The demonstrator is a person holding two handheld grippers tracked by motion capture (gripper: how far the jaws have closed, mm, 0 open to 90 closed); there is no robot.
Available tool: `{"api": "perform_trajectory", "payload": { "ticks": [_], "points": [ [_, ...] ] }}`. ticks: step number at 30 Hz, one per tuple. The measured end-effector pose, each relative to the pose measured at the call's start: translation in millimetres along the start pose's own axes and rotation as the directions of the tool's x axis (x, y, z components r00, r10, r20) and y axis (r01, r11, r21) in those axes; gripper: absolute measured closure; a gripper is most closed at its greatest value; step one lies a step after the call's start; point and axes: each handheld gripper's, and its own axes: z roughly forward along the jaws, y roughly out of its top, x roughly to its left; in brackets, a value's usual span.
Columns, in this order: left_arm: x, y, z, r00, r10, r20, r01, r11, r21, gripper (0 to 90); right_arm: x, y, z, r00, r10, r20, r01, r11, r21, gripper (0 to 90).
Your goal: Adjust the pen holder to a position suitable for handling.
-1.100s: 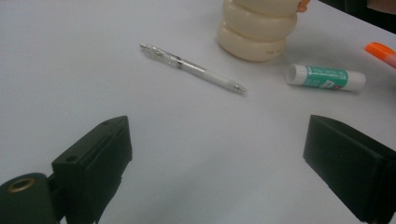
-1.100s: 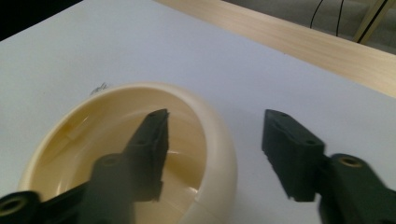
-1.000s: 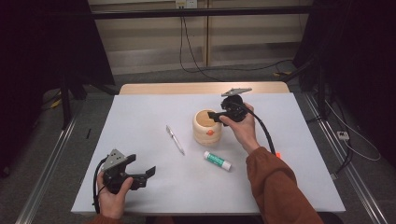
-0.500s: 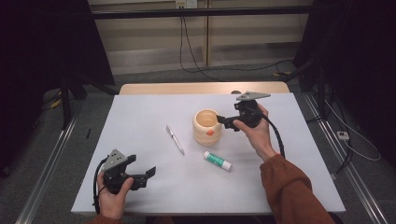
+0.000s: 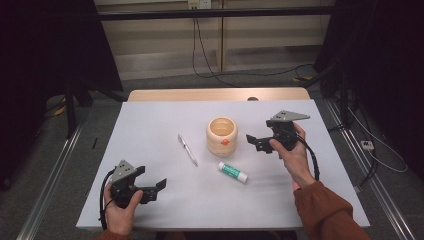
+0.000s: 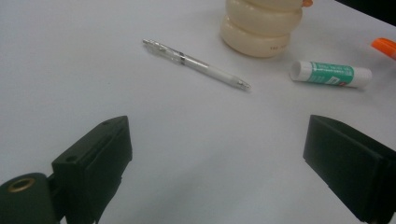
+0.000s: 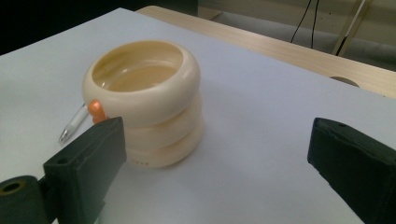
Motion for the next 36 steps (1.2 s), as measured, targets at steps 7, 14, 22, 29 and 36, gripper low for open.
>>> {"api": "perform_trajectory", "payload": {
  "ticks": [7,14,22,29,36],
  "points": [
    [0.5,-0.3,-0.4,1.0000,0.002,-0.003,-0.002,1.0000,0.000,7.7,-0.9,-15.4,-18.5,1.0000,0.004,0.009,-0.004,1.000,-0.029,3.8],
    [-0.4,-0.4,-1.2,1.0000,0.001,-0.004,-0.001,1.0000,-0.001,7.7,-1.8,-35.3,-35.3,0.9979,-0.002,0.064,0.005,0.999,-0.045,4.6],
    [0.0,-1.8,-2.7,1.0000,0.003,-0.006,-0.003,0.9999,-0.011,8.9,-4.3,-52.1,-50.8,0.9946,0.013,0.103,-0.007,0.998,-0.064,4.8],
    [-0.3,-2.3,-3.3,0.9999,-0.001,-0.011,0.000,0.9998,-0.018,8.9,-8.7,-66.8,-66.2,0.9900,0.029,0.138,-0.019,0.997,-0.073,4.9],
    [-1.1,-1.0,-5.1,0.9999,0.003,-0.015,-0.004,0.9996,-0.027,8.9,-12.6,-81.5,-83.4,0.9827,0.067,0.173,-0.049,0.993,-0.106,5.1]
  ]
}}
